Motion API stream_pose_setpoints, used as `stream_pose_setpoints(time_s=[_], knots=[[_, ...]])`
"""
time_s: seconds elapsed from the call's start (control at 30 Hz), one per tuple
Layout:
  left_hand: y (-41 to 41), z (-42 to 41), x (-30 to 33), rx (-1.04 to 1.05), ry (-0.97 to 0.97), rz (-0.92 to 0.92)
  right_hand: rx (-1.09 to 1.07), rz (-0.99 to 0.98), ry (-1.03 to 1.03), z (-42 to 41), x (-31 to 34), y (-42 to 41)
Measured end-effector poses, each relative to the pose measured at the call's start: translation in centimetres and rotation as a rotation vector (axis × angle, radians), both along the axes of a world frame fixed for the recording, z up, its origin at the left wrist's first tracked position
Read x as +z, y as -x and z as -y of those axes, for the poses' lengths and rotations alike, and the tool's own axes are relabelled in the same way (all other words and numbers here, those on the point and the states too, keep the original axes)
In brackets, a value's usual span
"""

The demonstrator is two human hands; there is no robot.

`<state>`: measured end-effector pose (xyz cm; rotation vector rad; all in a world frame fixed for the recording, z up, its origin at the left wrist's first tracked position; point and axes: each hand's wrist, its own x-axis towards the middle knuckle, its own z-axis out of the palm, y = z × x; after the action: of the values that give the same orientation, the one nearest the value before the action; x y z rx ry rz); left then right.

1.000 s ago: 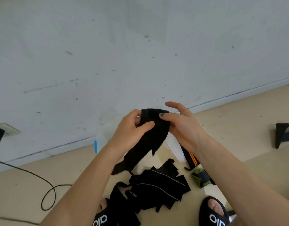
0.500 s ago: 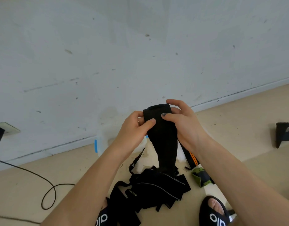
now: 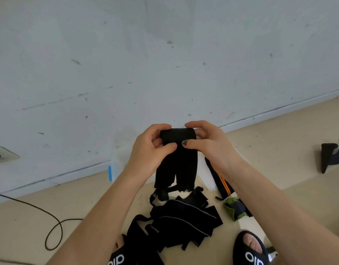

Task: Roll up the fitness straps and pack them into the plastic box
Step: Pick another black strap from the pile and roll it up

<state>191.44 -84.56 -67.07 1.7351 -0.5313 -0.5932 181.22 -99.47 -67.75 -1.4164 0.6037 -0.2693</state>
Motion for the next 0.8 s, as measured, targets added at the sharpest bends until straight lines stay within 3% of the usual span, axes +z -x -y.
stream_pose_setpoints(time_s=[0.17, 0.4, 0.53, 0.73, 0.8], knots=[[-0.45, -0.21, -0.17, -0.006, -0.035, 0.07, -0.007, 0.038, 0.023, 0.09, 0.04, -0.01], [-0.5, -0.16, -0.73, -0.072, -0.18, 0.338, -0.035, 0.109, -0.055, 0.35, 0.08, 0.07], [-0.45, -0.09, -0.68, -0.074, -0.22, 0.419, -0.017, 0.084, 0.025, 0.39, 0.11, 0.05], [-0.17, 0.27, 0.0, -0.052, -0.165, 0.302, 0.017, -0.06, 0.422, 0.41, 0.16, 0.05], [0.03, 0.41, 0.13, -0.028, -0.148, 0.257, 0.082, -0.091, 0.376, 0.11, 0.21, -0.04]])
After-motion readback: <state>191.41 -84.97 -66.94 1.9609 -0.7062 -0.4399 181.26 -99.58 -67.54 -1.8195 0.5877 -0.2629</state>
